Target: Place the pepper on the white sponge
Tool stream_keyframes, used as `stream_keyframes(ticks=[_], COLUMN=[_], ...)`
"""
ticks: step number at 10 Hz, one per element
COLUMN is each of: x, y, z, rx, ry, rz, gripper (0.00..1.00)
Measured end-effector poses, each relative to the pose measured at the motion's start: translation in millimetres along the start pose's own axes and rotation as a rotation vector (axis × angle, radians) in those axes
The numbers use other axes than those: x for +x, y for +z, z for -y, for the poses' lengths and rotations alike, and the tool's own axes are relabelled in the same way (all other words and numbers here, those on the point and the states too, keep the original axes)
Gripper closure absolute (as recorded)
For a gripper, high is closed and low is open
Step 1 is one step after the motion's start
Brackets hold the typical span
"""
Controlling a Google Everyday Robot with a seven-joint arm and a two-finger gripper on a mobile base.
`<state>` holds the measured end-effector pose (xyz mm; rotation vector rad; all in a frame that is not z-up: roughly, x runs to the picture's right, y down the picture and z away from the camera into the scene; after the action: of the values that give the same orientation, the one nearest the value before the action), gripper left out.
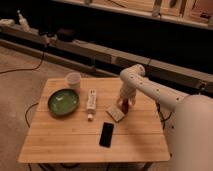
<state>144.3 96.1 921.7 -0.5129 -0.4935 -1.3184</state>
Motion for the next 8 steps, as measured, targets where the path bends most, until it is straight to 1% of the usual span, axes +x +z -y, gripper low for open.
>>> stream_keyframes(ticks=[1, 2, 4, 5, 6, 7, 8], x=[0, 0, 4, 6, 9, 13, 13], y=[5, 9, 13, 12, 8, -2, -15], z=[1, 2, 3, 4, 7, 13, 20], rx=[0.005, 0.010, 0.014, 0.020, 0.036, 0.059, 0.082], ry=[0.014, 0.025, 0.034, 0.035, 0.030, 0.013, -0.025], rz=[0.015, 0.028, 0.039, 0.039, 0.028, 0.000, -0.030], gripper=[0.45, 0.55, 0.75, 0.81, 0.82, 0.82, 0.82])
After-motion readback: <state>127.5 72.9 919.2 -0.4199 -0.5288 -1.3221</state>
